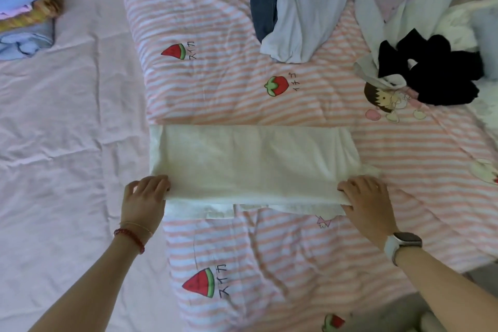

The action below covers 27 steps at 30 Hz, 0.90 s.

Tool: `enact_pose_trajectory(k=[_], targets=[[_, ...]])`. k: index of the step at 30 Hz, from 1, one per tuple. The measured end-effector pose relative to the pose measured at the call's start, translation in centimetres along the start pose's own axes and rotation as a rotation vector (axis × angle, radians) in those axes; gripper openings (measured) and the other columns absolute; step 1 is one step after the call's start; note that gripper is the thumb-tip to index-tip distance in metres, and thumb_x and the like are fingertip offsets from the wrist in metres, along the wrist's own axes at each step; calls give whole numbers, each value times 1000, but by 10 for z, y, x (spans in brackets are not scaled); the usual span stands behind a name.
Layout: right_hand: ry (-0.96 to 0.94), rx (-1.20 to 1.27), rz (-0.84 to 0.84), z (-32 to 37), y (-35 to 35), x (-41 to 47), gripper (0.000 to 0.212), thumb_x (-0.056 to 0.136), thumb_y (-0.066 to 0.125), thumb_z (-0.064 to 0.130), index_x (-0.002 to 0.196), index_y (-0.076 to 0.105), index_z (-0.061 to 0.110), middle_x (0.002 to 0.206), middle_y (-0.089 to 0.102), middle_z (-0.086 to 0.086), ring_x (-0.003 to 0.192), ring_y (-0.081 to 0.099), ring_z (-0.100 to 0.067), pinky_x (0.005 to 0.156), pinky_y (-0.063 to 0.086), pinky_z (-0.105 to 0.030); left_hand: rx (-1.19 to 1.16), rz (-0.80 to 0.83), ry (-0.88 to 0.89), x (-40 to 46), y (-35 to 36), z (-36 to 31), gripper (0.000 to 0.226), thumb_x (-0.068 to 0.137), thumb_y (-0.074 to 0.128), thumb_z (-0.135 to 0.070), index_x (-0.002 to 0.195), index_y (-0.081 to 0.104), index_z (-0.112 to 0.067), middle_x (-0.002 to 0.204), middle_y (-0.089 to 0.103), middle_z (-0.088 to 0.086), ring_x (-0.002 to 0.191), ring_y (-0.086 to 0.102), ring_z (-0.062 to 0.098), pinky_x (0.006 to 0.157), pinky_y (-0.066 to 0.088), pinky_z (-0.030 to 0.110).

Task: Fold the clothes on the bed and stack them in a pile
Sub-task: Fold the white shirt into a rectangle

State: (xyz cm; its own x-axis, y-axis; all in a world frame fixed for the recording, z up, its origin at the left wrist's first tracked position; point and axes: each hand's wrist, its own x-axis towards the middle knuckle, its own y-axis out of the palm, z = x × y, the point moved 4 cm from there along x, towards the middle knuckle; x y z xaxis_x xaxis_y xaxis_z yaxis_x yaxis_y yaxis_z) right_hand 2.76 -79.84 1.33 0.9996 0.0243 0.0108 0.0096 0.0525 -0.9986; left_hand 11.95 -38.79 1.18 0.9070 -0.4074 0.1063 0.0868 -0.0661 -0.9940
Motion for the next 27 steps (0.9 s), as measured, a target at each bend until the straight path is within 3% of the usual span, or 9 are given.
enact_pose_trajectory(k=[4,7,10,14,17,20,22,25,27], targets=[[110,27,135,11,15,-17,34,56,63,17,89,65,12,89,58,-6,87,56,-30,84,28,-40,-134,245,-151,-13,15,-1,34,59,50,1,88,69,-4,107,69,13,92,67,31,79,47,48],[121,85,55,28,6,-8,34,69,42,27,89,65,13,92,59,-5,95,47,-24,91,26,-43,-174,140,-189,-3,4,0,39,69,38,-21,85,70,-5,98,70,11,88,66,32,84,44,47],[108,119,35,63,2,28,41,82,37,31,105,65,11,110,62,-11,111,51,-29,101,25,-50,-127,81,-131,32,-2,-20,44,79,39,-27,104,68,-5,116,64,17,106,60,37,89,44,50],[29,92,190,110,25,80,50,95,32,34,142,36,19,152,29,-9,141,23,-28,111,3,-56,-121,239,-96,74,29,-44,54,93,29,-37,142,36,-15,151,28,14,140,22,35,111,14,55],[58,47,259,111,53,102,52,97,22,37,148,14,30,158,6,-2,145,1,-21,111,-11,-51,-69,210,-361,92,53,-10,52,98,33,-29,147,23,-15,156,14,10,144,7,28,113,2,50],[134,6,306,92,72,107,53,96,17,41,148,7,34,158,0,1,145,-6,-19,111,-14,-48,-240,110,-664,96,55,35,44,95,43,-19,137,41,-9,144,35,17,132,31,34,104,28,49],[144,-39,308,83,76,104,54,95,15,42,148,7,34,158,0,2,145,-5,-20,112,-12,-49,-352,68,-709,96,54,51,34,92,48,-19,123,56,-8,127,50,17,115,48,36,87,41,42],[152,-42,317,83,76,102,54,95,15,43,148,8,34,158,1,2,145,-4,-21,112,-9,-51,-586,-8,-883,100,49,61,24,90,54,-23,103,69,-10,99,64,6,94,57,25,75,38,25],[162,-41,330,84,75,103,54,95,14,44,148,6,35,158,-1,2,145,-5,-20,112,-9,-53,-907,-61,-1107,103,49,66,18,86,59,-21,96,70,-10,80,62,0,80,53,18,69,39,22]])
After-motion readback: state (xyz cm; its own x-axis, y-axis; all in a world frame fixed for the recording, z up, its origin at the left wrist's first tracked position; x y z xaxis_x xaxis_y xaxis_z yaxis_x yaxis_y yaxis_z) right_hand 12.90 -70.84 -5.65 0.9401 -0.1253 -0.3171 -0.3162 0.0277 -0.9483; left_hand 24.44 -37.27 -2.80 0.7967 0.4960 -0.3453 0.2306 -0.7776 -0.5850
